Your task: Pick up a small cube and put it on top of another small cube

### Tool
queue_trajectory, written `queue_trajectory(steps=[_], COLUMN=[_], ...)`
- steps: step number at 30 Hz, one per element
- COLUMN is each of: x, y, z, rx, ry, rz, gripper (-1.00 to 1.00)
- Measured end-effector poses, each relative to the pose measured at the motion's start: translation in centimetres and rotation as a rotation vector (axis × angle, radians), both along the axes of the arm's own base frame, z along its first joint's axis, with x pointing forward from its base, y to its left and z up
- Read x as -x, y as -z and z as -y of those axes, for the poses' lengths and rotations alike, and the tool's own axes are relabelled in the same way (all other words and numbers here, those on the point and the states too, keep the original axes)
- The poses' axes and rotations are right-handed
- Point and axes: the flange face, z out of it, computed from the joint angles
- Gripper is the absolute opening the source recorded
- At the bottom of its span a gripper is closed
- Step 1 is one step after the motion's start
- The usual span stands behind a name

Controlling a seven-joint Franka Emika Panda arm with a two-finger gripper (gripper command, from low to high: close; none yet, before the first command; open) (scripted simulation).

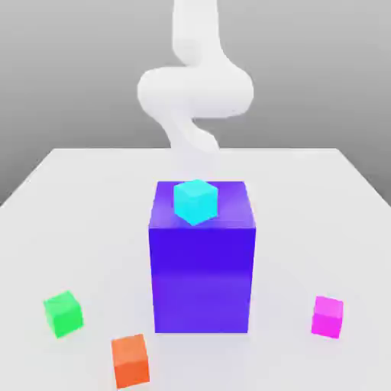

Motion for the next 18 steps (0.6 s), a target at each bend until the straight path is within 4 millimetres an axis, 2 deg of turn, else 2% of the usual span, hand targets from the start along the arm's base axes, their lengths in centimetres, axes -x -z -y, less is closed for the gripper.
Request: queue_trajectory(steps=[4,9,14,18], x=[-4.3,-6.8,-6.4,-3.8], y=[7.7,17.8,28.1,36.2], z=[-4.1,-9.6,-15.0,-19.0], rx=[0.063,0.146,0.239,0.324], ry=[-0.181,-0.403,-0.627,-0.819], rz=[-0.117,-0.251,-0.376,-0.471], gripper=[0.00,0.00,0.00,0.00])
